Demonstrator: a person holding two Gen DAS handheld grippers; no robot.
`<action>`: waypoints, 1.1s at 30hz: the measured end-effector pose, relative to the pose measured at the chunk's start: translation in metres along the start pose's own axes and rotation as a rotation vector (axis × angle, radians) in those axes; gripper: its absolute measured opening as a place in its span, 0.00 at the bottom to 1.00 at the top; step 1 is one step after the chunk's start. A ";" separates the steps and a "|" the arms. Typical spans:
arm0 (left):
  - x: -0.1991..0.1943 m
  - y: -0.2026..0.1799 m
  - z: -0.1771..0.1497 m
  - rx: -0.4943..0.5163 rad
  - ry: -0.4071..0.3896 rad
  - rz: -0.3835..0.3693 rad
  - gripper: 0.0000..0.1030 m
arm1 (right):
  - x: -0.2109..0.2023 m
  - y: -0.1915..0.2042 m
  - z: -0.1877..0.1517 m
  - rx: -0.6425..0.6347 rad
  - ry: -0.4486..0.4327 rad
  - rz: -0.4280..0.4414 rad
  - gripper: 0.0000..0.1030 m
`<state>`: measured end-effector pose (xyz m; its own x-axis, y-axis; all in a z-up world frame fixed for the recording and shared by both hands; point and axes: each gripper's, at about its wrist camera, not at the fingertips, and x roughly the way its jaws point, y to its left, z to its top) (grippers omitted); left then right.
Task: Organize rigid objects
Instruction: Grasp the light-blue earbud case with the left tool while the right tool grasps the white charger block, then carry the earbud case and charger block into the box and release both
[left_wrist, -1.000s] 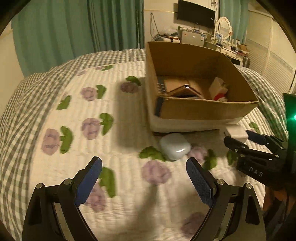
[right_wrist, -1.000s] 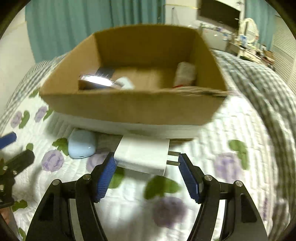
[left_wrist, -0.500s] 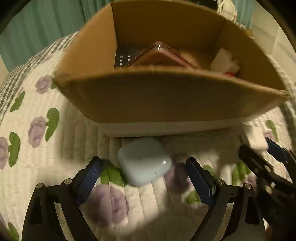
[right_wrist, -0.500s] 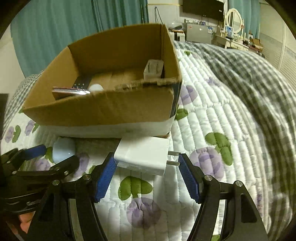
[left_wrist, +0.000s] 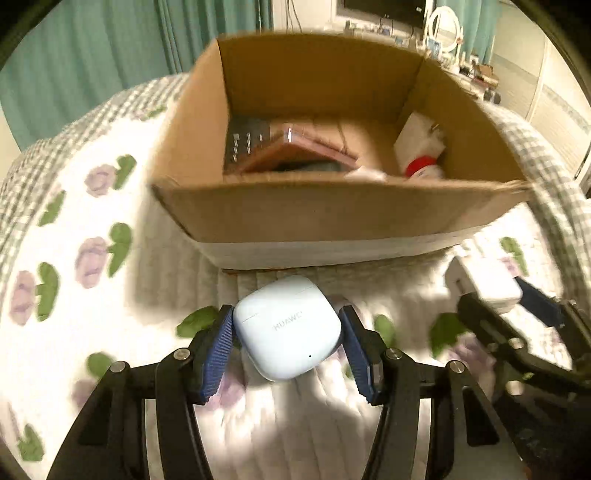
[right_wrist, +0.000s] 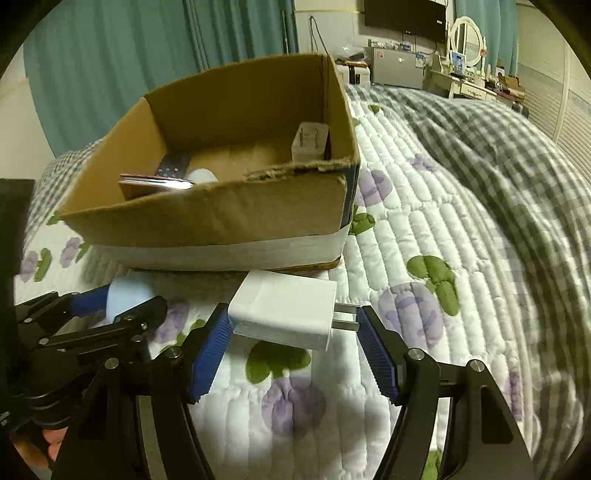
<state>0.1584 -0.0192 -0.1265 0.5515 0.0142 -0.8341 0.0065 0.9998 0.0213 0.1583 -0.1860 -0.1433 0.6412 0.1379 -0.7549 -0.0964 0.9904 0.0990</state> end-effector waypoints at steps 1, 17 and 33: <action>-0.009 -0.002 0.000 0.002 -0.010 0.001 0.56 | -0.006 0.001 -0.001 -0.002 -0.007 0.001 0.66; -0.160 -0.007 0.007 0.019 -0.251 -0.002 0.56 | -0.139 0.007 0.017 -0.039 -0.182 0.039 0.66; -0.175 0.003 0.103 0.059 -0.393 0.007 0.56 | -0.192 0.021 0.136 -0.188 -0.351 0.071 0.67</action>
<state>0.1481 -0.0208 0.0766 0.8289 0.0020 -0.5594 0.0429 0.9968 0.0672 0.1369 -0.1905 0.0922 0.8455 0.2332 -0.4803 -0.2666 0.9638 -0.0014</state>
